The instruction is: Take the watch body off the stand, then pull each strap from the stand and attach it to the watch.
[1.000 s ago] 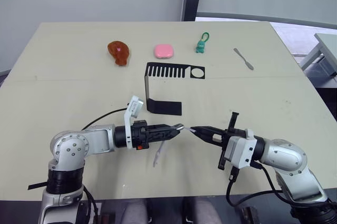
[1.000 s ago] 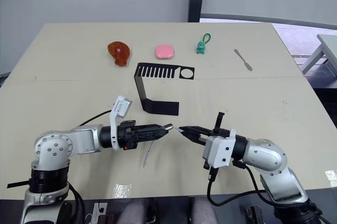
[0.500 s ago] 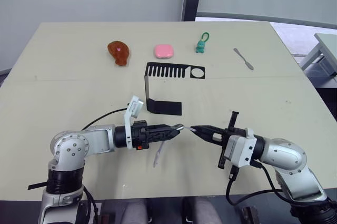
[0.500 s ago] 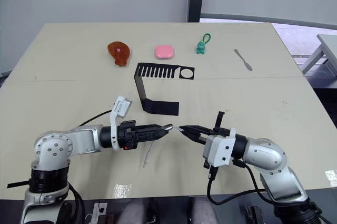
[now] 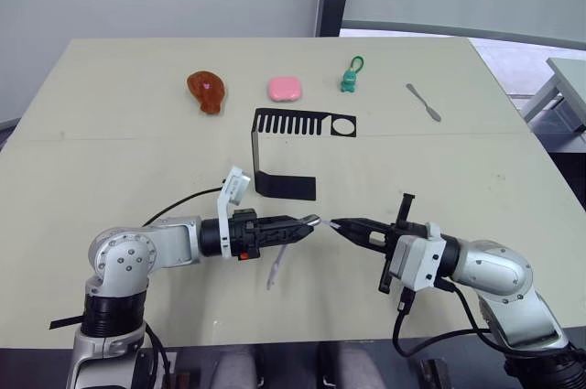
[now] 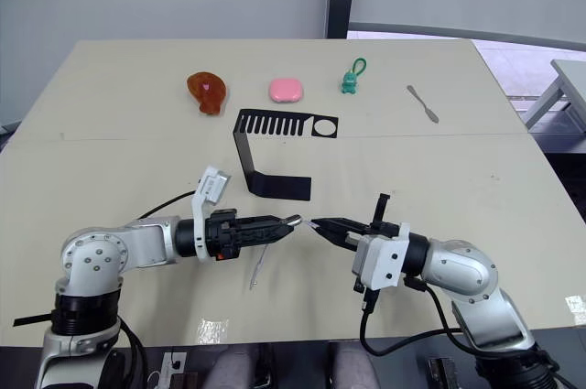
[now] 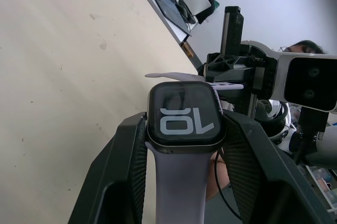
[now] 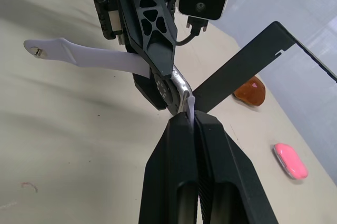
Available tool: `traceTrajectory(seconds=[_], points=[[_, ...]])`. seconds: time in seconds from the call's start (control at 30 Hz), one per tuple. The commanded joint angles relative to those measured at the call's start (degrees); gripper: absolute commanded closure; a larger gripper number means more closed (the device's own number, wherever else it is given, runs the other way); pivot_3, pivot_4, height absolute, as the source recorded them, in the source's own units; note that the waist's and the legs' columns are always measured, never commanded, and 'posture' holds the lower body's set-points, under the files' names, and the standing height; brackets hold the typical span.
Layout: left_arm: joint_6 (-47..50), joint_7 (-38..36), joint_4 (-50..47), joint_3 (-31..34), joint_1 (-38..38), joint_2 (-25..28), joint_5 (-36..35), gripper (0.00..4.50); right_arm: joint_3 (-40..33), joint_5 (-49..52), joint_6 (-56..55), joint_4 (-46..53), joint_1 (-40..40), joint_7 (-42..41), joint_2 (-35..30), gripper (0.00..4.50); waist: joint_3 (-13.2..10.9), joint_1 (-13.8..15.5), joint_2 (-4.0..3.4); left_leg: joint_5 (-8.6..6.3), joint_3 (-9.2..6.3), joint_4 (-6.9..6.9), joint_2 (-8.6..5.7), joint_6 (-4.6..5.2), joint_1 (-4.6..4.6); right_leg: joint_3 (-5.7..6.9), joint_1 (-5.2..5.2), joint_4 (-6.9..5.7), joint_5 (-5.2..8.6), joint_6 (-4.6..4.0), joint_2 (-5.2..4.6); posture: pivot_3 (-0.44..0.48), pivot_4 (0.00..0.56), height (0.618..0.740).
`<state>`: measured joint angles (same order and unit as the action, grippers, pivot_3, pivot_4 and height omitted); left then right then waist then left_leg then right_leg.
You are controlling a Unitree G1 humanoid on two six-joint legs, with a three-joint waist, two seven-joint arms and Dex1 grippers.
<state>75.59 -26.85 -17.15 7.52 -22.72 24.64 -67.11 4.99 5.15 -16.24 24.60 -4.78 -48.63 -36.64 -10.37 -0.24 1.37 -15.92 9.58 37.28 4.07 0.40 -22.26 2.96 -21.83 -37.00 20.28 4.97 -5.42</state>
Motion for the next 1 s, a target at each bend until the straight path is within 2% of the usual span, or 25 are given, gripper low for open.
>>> traceTrajectory(seconds=[0.03,1.0], points=[[-0.8,-0.1,-0.6,-0.8,0.3,0.1,0.2,2.91,0.2,0.6,-1.2,1.3,-0.4,0.5,0.2,4.5,0.0,0.0,0.0,0.0,0.0,0.0,0.0,0.0,0.0,0.0,0.0,0.0,0.0,0.0,0.0,0.0,0.15,0.74],[-1.6,-0.6,-1.8,-3.1,0.1,1.1,0.7,2.91,1.1,-0.2,-1.1,1.6,-0.2,0.4,0.1,4.5,0.0,0.0,0.0,0.0,0.0,0.0,0.0,0.0,0.0,0.0,0.0,0.0,0.0,0.0,0.0,0.0,0.15,0.74]])
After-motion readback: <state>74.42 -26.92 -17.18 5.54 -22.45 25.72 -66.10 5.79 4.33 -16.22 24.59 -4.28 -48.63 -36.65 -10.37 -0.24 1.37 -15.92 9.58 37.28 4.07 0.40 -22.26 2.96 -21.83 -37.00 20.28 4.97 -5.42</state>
